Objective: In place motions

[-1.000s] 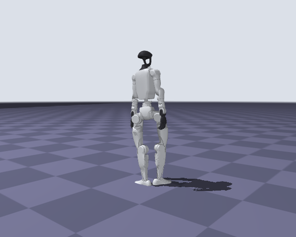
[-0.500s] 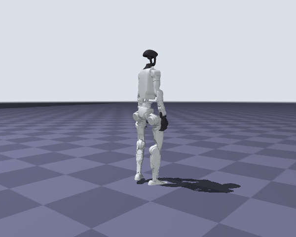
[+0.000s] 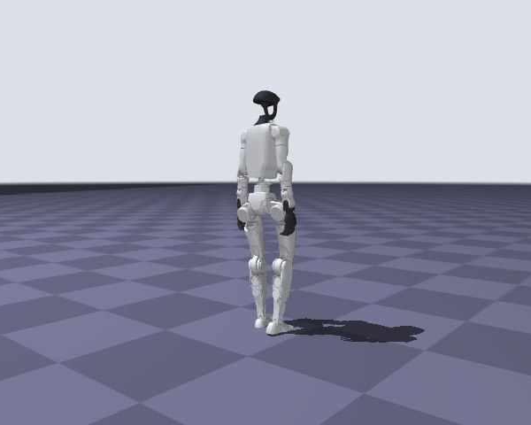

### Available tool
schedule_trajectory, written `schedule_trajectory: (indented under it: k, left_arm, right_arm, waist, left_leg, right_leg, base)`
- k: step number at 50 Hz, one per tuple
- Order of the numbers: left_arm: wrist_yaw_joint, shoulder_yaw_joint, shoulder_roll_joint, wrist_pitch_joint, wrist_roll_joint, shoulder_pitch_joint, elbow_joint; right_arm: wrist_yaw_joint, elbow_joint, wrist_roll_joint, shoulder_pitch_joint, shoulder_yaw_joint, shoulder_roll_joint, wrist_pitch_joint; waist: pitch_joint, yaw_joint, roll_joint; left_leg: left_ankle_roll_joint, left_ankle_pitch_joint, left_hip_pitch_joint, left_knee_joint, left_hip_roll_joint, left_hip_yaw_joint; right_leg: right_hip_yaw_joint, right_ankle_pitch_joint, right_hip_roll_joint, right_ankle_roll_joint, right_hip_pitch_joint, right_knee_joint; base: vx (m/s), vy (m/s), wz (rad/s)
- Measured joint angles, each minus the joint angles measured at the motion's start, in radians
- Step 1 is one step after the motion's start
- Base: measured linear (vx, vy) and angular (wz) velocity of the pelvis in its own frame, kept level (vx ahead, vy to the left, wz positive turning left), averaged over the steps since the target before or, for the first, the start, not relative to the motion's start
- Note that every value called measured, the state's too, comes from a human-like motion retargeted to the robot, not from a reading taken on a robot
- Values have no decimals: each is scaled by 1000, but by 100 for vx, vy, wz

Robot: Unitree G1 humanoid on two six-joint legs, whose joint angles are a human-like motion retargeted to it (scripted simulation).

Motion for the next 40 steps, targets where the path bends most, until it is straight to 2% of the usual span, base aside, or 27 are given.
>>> schedule_trajectory:
  k: [3, 5, 7, 8, 11, 13, 15, 17, 19, 23, 25, 27, 28, 30, 32, 35, 40]
  left_arm:
    - [42, -9, -11, 5, -8, -15, 7]
    - [52, -15, -18, 9, -22, -37, 15]
    - [39, -12, -21, 16, -26, -68, 15]
    - [27, -8, -22, 20, -23, -78, 8]
    - [-2, -29, -26, 14, -26, -97, -19]
    - [-2, -56, -24, 4, -51, -120, -17]
    - [0, -57, -17, 2, -66, -137, -3]
    - [-5, -44, -6, 11, -71, -146, 17]
    - [-7, -32, 10, 20, -74, -144, 31]
    - [19, 9, 43, 29, -83, -111, 42]
    - [29, 54, 58, 30, -94, -82, 42]
    - [37, 101, 60, 31, -114, -49, 45]
    - [42, 122, 58, 33, -125, -31, 50]
    - [57, 164, 54, 35, -143, -2, 75]
    - [87, 193, 52, 36, -158, 14, 124]
    - [114, 232, 46, 40, -166, 40, 193]
    - [49, 314, 13, 24, -138, 124, 204]
  right_arm:
    - [5, 14, 14, -3, -17, 2, 7]
    - [9, 17, 26, 2, -31, 0, 6]
    - [20, 21, 43, 9, -36, -6, 5]
    - [27, 28, 51, 15, -32, -12, 5]
    - [51, 45, 52, 36, -35, -35, 17]
    - [61, 48, 14, 58, -42, -55, 25]
    - [51, 51, -36, 83, -32, -74, 27]
    - [24, 64, -87, 105, -23, -89, 35]
    - [2, 88, -116, 126, -19, -100, 47]
    - [-22, 132, -101, 154, -30, -107, 72]
    - [-38, 146, -71, 148, -36, -100, 88]
    - [-60, 146, -47, 133, -45, -97, 107]
    - [-69, 141, -41, 126, -50, -98, 112]
    - [-81, 124, -31, 104, -55, -97, 123]
    - [-78, 89, -30, 81, -54, -97, 123]
    - [-44, 18, -38, 39, -44, -99, 121]
    - [5, -121, -63, -57, -78, -52, 112]
  waist:
    - [20, -27, 11]
    - [36, -36, 21]
    - [50, -9, 3]
    - [51, 30, -23]
    - [83, 153, -73]
    - [112, 177, -80]
    - [121, 177, -100]
    - [108, 167, -122]
    - [83, 163, -144]
    - [30, 144, -199]
    - [15, 143, -225]
    - [5, 147, -237]
    - [-3, 150, -244]
    - [-12, 158, -250]
    - [-9, 183, -254]
    - [10, 265, -277]
    - [31, 347, -299]
  left_leg:
    - [-10, 41, -46, 19, -36, -171]
    - [-32, 72, -68, 17, -67, -295]
    - [-55, 91, -74, 3, -99, -347]
    - [-62, 95, -78, -6, -122, -343]
    - [-60, 88, -70, -31, -162, -344]
    - [-27, 62, -76, -35, -188, -367]
    - [37, 0, -80, -35, -182, -244]
    - [81, -85, -66, -33, -128, 22]
    - [99, -156, -35, -21, -74, 300]
    - [85, -223, 38, 37, -4, 681]
    - [55, -235, 73, 60, 18, 767]
    - [2, -199, 117, 41, 27, 848]
    - [-3, -168, 140, 30, 24, 915]
    - [14, -46, 154, -12, 7, 958]
    - [51, 42, 124, -53, -23, 846]
    - [69, 48, 134, -82, -57, 849]
    - [72, 26, 128, -60, -68, 804]
  right_leg:
    - [311, -49, 90, 84, 3, 36]
    - [357, -102, 107, 121, 26, 30]
    - [154, -121, 42, 44, 48, -12]
    - [52, -118, -3, 25, 70, -38]
    - [-33, -146, -34, 32, 115, -43]
    - [-234, -154, -104, 61, 152, -59]
    - [-388, -169, -137, 74, 189, -88]
    - [-520, -188, -159, 90, 219, -114]
    - [-641, -206, -179, 114, 242, -135]
    - [-846, -231, -213, 166, 282, -158]
    - [-915, -242, -224, 189, 297, -149]
    - [-981, -246, -224, 207, 314, -142]
    - [-1015, -243, -227, 216, 323, -142]
    - [-1068, -240, -227, 234, 340, -141]
    - [-1096, -234, -224, 244, 350, -138]
    - [-1105, -227, -236, 244, 366, -138]
    - [-1112, -213, -249, 245, 380, -134]
  base:
    - [15, -45, 291]
    - [17, -52, 323]
    - [28, -63, 283]
    - [32, -58, 224]
    - [50, -51, 239]
    - [53, -39, 455]
    - [72, -40, 496]
    - [63, -36, 447]
    - [74, -35, 420]
    - [87, -33, 376]
    - [70, -30, 284]
    - [59, -23, 237]
    - [47, -19, 215]
    - [45, -17, 190]
    - [42, -16, 126]
    - [30, -15, 28]
    - [21, -19, 7]
